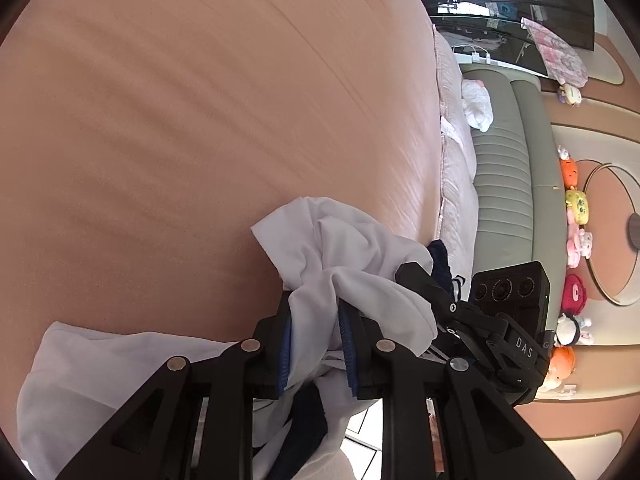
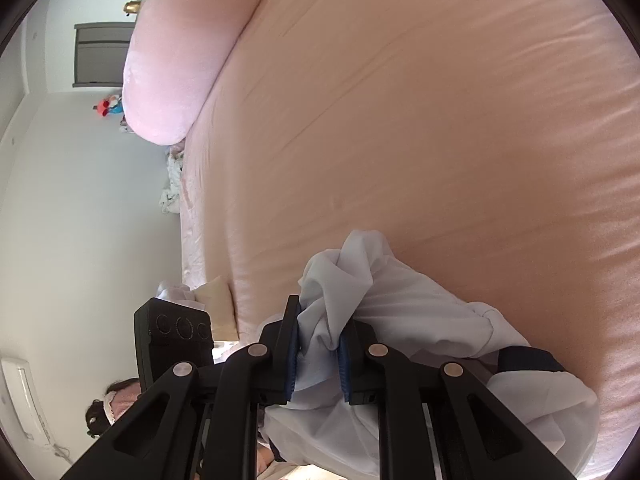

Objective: Fold clothes

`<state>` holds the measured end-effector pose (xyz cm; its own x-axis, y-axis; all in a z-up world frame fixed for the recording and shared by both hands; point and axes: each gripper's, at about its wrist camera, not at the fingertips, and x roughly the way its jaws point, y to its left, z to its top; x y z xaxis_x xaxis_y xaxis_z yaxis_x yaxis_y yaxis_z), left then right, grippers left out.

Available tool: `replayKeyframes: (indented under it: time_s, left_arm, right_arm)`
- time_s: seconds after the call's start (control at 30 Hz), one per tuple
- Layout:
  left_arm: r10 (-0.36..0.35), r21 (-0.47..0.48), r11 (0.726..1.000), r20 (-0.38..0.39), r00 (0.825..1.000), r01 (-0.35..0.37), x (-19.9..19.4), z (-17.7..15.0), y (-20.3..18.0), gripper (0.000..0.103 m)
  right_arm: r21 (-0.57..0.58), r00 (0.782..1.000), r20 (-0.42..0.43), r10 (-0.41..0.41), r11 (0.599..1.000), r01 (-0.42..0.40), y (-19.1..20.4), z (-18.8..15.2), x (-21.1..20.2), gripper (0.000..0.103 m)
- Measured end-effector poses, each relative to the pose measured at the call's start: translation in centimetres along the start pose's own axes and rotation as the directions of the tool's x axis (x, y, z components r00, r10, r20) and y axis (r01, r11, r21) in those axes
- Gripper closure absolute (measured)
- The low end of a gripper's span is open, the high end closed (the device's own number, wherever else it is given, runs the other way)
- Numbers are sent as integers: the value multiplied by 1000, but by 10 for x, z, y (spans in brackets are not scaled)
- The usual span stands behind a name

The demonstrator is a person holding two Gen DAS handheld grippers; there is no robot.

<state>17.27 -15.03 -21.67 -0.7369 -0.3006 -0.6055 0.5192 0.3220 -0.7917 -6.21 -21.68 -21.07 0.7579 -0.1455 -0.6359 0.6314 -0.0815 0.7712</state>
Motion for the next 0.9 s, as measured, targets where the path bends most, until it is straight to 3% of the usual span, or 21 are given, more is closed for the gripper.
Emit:
replayKeyframes:
  time_s: [0.1, 0.2, 0.27, 0.47, 0.6, 0.73, 0.77, 0.8, 0.83, 0.87, 0.9]
  left_arm:
    - [-52, -7, 999, 27, 998, 52, -16, 4, -5, 84]
    - [-119, -3, 993, 52, 991, 120, -33, 10, -11, 84]
    - [-129, 17, 992, 60, 990, 128, -42, 14, -18, 84]
    - [-24, 97, 995, 81, 996, 16, -55, 17, -34, 84]
    - [-44, 88, 995, 84, 995, 37, -58, 15, -30, 84]
    - [18, 71, 997, 82, 997, -23, -58, 16, -26, 81]
    - [33, 60, 998, 80, 996, -37, -58, 16, -24, 69]
    - [32, 39, 999, 82, 996, -35, -57, 17, -20, 43]
    - [31, 18, 999, 85, 996, -32, -56, 17, -17, 30]
    - [25, -3, 1000, 87, 996, -25, -56, 17, -13, 20]
    - [10, -29, 1000, 87, 996, -8, -55, 17, -8, 20]
  right_arm:
    - [-64, 1000, 0, -2, 998, 2, 24, 3, -9, 88]
    - [-107, 998, 4, 61, 992, -60, 48, 4, -18, 91]
    - [-128, 997, 5, 71, 989, -70, 67, 6, -13, 91]
    - [-179, 1000, -12, -5, 984, 2, 93, 9, 8, 92]
    - [-136, 999, -18, -36, 990, 33, 69, 1, -8, 92]
    - [-82, 996, -30, -89, 993, 86, 48, -5, -21, 92]
    - [-77, 990, -39, -136, 988, 132, 47, -6, -20, 91]
    - [-77, 981, -45, -190, 980, 186, 44, -7, -22, 91]
    - [-71, 971, -54, -231, 971, 227, 42, -9, -22, 91]
    - [-65, 960, -63, -271, 961, 267, 40, -10, -22, 91]
    - [-62, 953, -74, -293, 955, 289, 38, -11, -21, 91]
